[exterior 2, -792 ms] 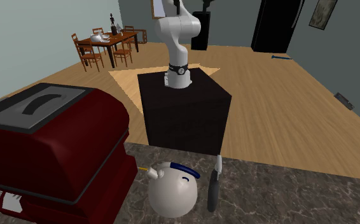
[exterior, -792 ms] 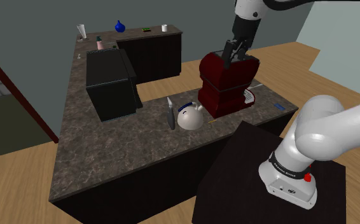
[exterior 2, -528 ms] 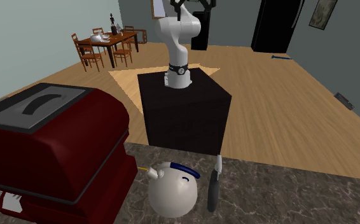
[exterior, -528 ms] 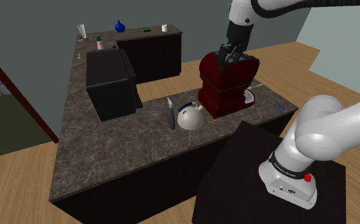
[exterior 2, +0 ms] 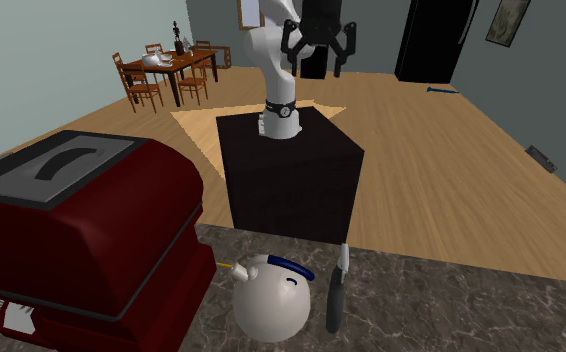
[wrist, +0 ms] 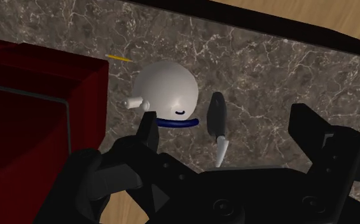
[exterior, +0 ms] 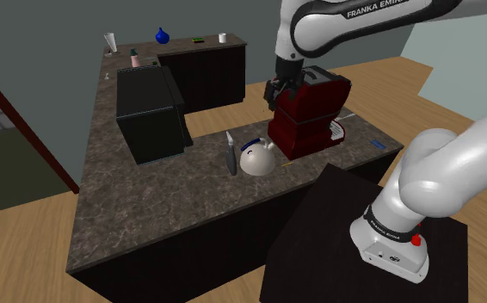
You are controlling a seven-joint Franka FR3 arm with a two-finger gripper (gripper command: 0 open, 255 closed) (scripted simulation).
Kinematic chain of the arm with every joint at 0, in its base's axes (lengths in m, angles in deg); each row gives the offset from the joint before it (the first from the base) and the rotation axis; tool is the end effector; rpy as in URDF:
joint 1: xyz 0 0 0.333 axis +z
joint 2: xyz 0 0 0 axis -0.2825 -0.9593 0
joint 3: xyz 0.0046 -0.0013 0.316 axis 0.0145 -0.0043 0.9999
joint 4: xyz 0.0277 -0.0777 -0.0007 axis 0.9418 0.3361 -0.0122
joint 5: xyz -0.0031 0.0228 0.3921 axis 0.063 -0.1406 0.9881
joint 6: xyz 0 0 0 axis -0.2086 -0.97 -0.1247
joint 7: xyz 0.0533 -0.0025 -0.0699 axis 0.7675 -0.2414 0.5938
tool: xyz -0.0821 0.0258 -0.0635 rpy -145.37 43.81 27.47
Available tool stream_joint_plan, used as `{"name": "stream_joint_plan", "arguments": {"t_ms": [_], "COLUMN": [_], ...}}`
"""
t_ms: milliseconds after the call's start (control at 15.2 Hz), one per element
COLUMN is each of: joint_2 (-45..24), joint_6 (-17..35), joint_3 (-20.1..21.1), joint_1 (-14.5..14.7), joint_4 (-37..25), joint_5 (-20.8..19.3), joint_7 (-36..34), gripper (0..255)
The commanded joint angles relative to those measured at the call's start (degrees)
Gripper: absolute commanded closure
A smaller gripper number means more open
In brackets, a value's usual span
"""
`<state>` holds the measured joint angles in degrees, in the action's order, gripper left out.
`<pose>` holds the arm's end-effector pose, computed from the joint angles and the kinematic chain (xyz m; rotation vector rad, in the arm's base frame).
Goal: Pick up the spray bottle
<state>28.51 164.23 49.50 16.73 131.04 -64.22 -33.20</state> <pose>0.4085 -0.0370 0.4855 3.0715 -0.3470 0.1259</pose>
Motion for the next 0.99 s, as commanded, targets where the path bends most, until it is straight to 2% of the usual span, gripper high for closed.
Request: {"name": "stream_joint_plan", "arguments": {"t_ms": [0,462,924], "joint_2": [-4.1,-20.0,-36.1], "joint_6": [3.1,12.3,18.2], "joint_3": [-0.1,-0.4,-0.6], "joint_1": [0.0,0.1,-0.1], "joint_4": [-0.9,-6.8,-16.3], "joint_5": [0.3,1.7,3.9], "joint_7": [-0.8,-3.0,-4.4], "gripper": [0,0,0]}}
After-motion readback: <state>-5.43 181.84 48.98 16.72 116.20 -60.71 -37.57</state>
